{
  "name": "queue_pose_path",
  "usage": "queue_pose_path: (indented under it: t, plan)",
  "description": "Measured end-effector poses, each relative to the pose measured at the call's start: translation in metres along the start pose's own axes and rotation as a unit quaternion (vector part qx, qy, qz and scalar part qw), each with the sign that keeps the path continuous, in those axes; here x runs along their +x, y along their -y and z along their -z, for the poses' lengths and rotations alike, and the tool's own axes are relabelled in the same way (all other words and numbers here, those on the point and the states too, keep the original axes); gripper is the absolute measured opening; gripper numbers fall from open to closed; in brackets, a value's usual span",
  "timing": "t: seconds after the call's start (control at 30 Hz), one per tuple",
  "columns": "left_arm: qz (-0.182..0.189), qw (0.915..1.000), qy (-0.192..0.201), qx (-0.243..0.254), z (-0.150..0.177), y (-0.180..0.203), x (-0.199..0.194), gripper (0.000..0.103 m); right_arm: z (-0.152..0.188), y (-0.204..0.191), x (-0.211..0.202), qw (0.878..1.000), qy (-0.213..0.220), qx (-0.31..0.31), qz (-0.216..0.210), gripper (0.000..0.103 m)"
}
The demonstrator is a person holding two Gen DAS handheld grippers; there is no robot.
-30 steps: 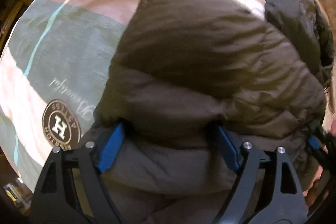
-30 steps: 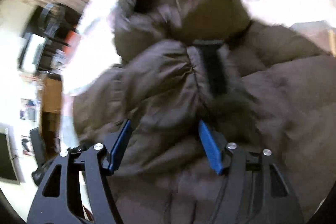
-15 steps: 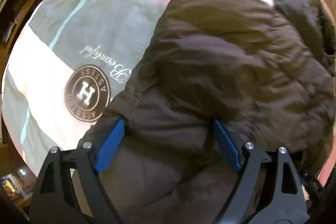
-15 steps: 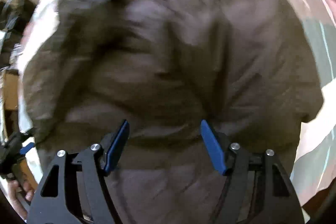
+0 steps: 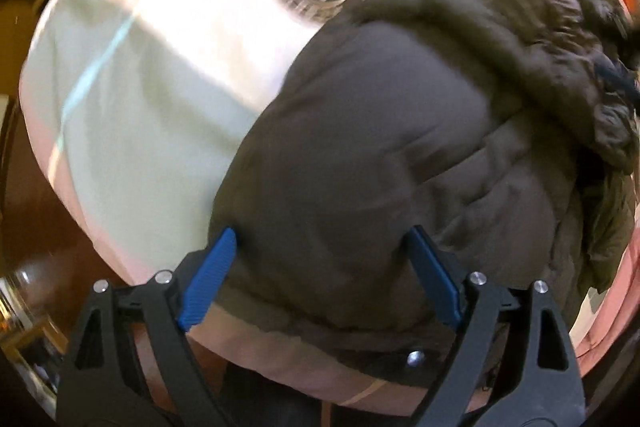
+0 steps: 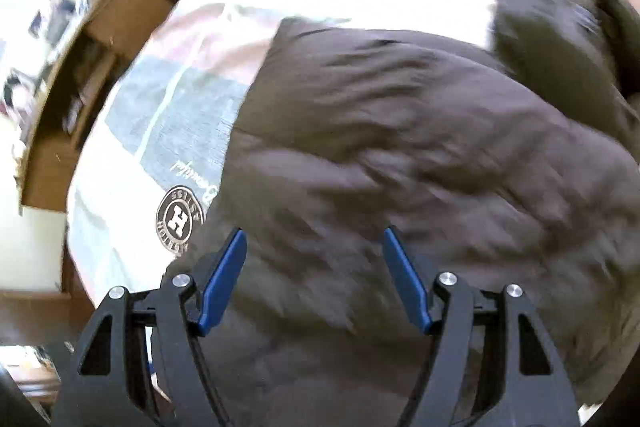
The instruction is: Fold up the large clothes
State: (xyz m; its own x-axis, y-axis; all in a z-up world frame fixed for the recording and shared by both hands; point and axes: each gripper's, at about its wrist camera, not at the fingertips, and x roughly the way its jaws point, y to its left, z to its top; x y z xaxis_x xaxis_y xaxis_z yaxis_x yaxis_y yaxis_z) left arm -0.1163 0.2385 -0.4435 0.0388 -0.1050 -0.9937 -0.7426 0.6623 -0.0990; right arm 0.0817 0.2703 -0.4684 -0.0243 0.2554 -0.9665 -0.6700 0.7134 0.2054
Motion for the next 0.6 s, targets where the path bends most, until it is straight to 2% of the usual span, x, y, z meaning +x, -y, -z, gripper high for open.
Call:
queue_pose_path:
  t: [0.1,0.17,0.23,0.33,0.4,0.47,0.53,0.6]
  plan:
    - [-0.006,1.0000,0.000,-0.002,0.004,-0.016,0.013,0.091,-0.009,-0.004,0.035,0.999,-0.023,-0.007,0.048,0.070]
    - [-0.007,1.0000,-0.007,-0.001,0.005,-0.023,0.024,0.094,-0.020,0.008,0.057,0.998,-0.037,0.011,0.046,0.076]
    - [0.010,0.9996,-0.016,-0.023,0.008,-0.035,0.039,0.099,-0.030,0.011,0.067,0.998,-0.043,0.023,0.048,0.079]
    - [0.019,0.9989,-0.024,-0.035,0.015,-0.051,0.053,0.101,-0.030,0.012,0.059,0.998,-0.039,0.025,0.041,0.079]
    - [0.026,0.9983,-0.034,-0.039,0.019,-0.058,0.058,0.101,-0.014,0.017,0.025,0.999,0.003,0.028,-0.018,0.079]
    - [0.029,0.9981,-0.035,-0.042,0.019,-0.066,0.052,0.099,0.012,0.026,-0.009,0.997,0.042,0.037,-0.055,0.079]
    - [0.038,0.9988,0.003,-0.032,0.017,-0.072,0.026,0.097,0.051,0.045,-0.040,0.994,0.067,0.061,-0.063,0.079]
    - [0.040,0.9981,0.047,-0.009,0.015,-0.072,0.000,0.097,0.096,0.067,-0.050,0.993,0.062,0.088,-0.044,0.079]
